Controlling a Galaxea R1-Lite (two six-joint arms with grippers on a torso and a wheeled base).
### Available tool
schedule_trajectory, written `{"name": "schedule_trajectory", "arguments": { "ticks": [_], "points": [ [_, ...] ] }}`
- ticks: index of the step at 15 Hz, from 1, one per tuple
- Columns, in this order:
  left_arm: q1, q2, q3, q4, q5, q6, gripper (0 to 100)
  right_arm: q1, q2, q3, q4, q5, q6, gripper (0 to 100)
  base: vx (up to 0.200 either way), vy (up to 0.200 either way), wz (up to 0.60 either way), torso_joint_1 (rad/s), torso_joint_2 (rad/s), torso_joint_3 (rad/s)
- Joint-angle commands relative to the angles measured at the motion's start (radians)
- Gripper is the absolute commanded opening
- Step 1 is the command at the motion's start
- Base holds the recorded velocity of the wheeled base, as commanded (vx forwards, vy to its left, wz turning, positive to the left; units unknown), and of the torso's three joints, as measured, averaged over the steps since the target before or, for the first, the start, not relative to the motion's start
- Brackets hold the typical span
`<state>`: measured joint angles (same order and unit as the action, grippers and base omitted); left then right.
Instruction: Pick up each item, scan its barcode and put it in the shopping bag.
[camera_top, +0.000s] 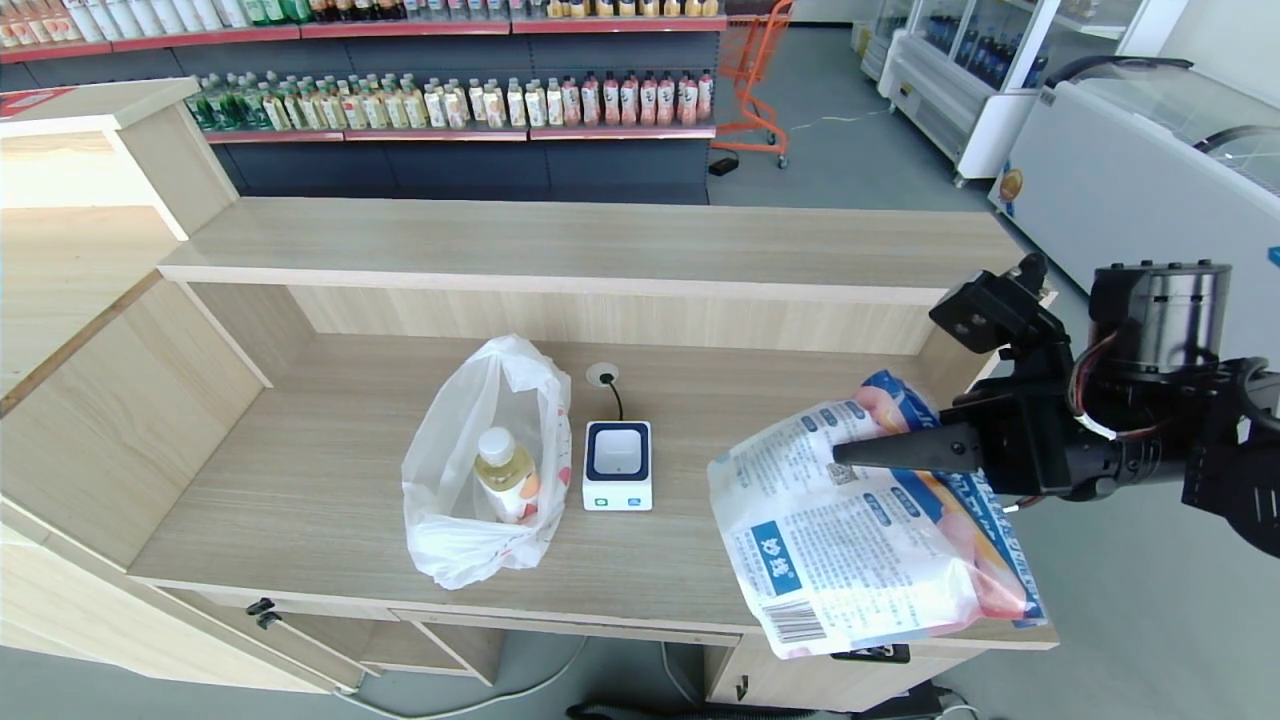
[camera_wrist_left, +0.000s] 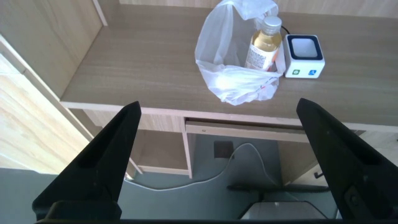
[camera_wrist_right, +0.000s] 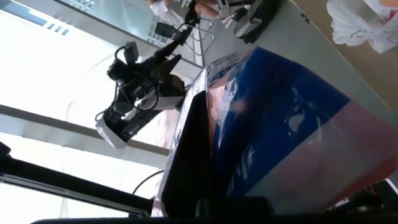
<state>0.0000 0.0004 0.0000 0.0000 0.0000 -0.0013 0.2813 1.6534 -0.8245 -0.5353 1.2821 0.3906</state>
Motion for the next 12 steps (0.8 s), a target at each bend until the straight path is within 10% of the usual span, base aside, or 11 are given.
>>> {"name": "schedule_trajectory", "arguments": {
  "ticks": [1,12],
  "points": [
    [0.0,0.0,0.0,0.0,0.0,0.0,100,0.004,0.012,-0.019,0.0,-0.006,0.001,0,0.0,0.0,0.0,0.0,0.0,0.0],
    [0.0,0.0,0.0,0.0,0.0,0.0,100,0.058,0.028,-0.025,-0.005,-0.109,-0.004,0,0.0,0.0,0.0,0.0,0.0,0.0]
  ]
}}
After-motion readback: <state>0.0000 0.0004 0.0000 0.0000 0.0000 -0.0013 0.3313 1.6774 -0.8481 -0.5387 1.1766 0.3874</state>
